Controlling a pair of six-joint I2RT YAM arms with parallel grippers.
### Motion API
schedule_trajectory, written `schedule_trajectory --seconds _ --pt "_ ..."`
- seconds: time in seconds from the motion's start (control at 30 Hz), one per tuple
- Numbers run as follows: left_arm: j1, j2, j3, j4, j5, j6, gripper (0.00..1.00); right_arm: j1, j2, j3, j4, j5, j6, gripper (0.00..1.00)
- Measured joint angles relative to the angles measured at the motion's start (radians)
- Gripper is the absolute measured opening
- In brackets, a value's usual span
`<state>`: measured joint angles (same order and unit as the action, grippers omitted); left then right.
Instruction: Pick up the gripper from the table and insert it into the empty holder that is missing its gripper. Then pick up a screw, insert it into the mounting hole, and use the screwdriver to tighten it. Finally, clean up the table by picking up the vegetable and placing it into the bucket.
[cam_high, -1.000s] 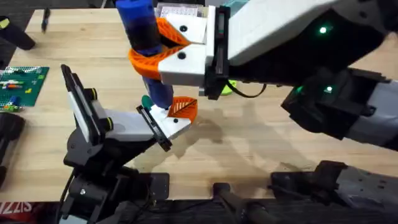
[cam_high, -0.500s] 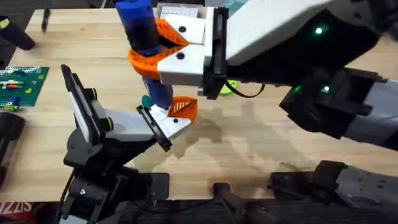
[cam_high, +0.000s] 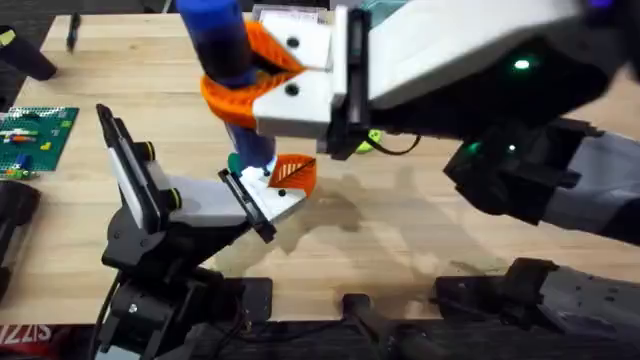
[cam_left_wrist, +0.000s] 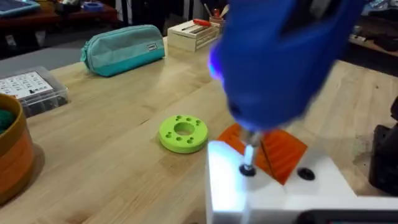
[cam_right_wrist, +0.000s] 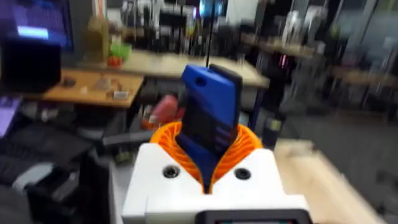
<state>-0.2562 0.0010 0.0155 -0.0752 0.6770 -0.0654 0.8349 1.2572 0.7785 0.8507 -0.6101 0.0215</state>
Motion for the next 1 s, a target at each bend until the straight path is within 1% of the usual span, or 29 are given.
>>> schedule_trajectory --seconds 0.23,0.33,0.5,0.63,0.83,1.0 --pt "0.0 0.0 0.0 -0.001 0.003 0.001 0.017 -0.001 -0.05 0.001 0.177 0.006 -0.001 0.04" --pt "0.0 0.0 0.0 -0.001 0.003 0.001 0.017 -0.003 -0.058 0.001 0.174 0.006 0.0 0.04" --pt "0.0 0.0 0.0 -0.001 0.003 0.001 0.017 -0.017 -0.057 0.001 0.111 0.006 -0.002 0.04" --pt "0.0 0.0 0.0 -0.001 0.003 0.001 0.017 -0.045 -0.058 0.001 0.044 0.004 -0.038 0.04" --pt "0.0 0.0 0.0 -0.001 0.003 0.001 0.017 -0.146 -0.057 0.001 -0.081 0.006 -0.126 0.04" --pt "0.0 0.0 0.0 -0.001 0.003 0.001 0.017 -0.224 -0.057 0.001 -0.188 0.011 -0.165 0.04"
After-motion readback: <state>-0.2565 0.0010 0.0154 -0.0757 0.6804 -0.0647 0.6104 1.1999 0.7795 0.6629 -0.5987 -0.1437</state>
